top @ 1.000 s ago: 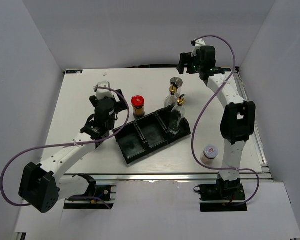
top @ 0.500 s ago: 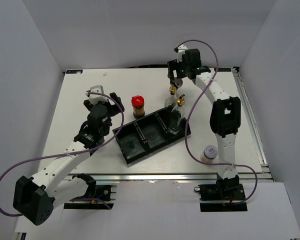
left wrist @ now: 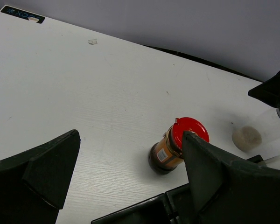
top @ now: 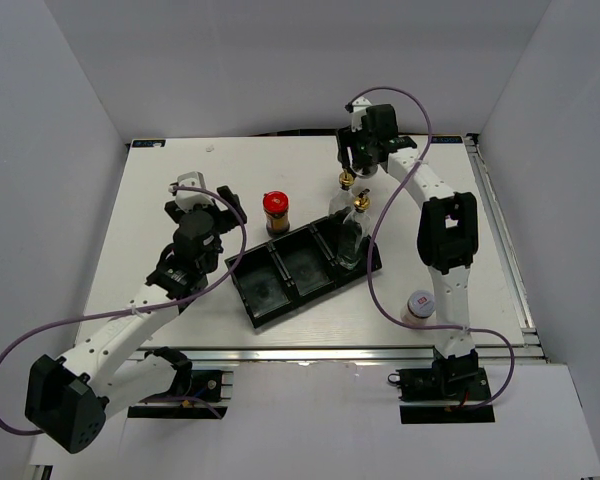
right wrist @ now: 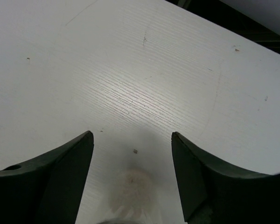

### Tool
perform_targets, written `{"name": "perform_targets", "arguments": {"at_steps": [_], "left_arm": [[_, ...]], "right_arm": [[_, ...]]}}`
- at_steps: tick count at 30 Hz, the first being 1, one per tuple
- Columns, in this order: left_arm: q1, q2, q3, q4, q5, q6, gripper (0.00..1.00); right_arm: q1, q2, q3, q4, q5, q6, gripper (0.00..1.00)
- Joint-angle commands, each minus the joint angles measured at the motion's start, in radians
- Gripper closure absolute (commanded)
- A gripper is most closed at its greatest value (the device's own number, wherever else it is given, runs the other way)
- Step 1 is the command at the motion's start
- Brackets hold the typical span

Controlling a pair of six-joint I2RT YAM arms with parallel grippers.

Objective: Organize the condiment bottles

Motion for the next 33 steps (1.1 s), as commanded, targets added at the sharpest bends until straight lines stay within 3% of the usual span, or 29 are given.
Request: {"name": "perform_targets", "arguments": {"at_steps": [1,3,8,15,23,26,33], "left_arm": [[0.007,-0.028,-0.009,0.018,-0.015,0.005,0.02],[0.007,-0.020,-0.006,0.021,-0.005,0.006,0.02],[0.007,-0.003,0.002,0.020,-0.004,0.012,0.02],[0.007,0.023,0.030,0.010,0.007,0.020,0.02],[0.007,0.037,0.051,-0.005,0.031,0.003,0.02],[0.007,0.031,0.051,-0.011,0.033,0.000,0.02],[0.007,-0.003,0.031,-0.013,0.025,-0.005,0.02]], "right_arm": [[-0.008,-0.051,-0.056,0.000,0.012,-0.028,0.25],[-0.006,-0.065,-0.063,0.019,0.004,-0.031,0.14],[-0.006,-0.059,0.020,0.002,0.077,-0.037,0.11],[-0.008,-0.123,-0.029,0.037,0.212,-0.057,0.11],[-0.008,-0.156,-0.101,-0.111,0.151,-0.017,0.11],[-0.008,-0.185,-0.168,-0.092,0.139,0.005,0.11],[-0.008,-0.169,-0.167,-0.110,0.220,0.034,0.11]]}}
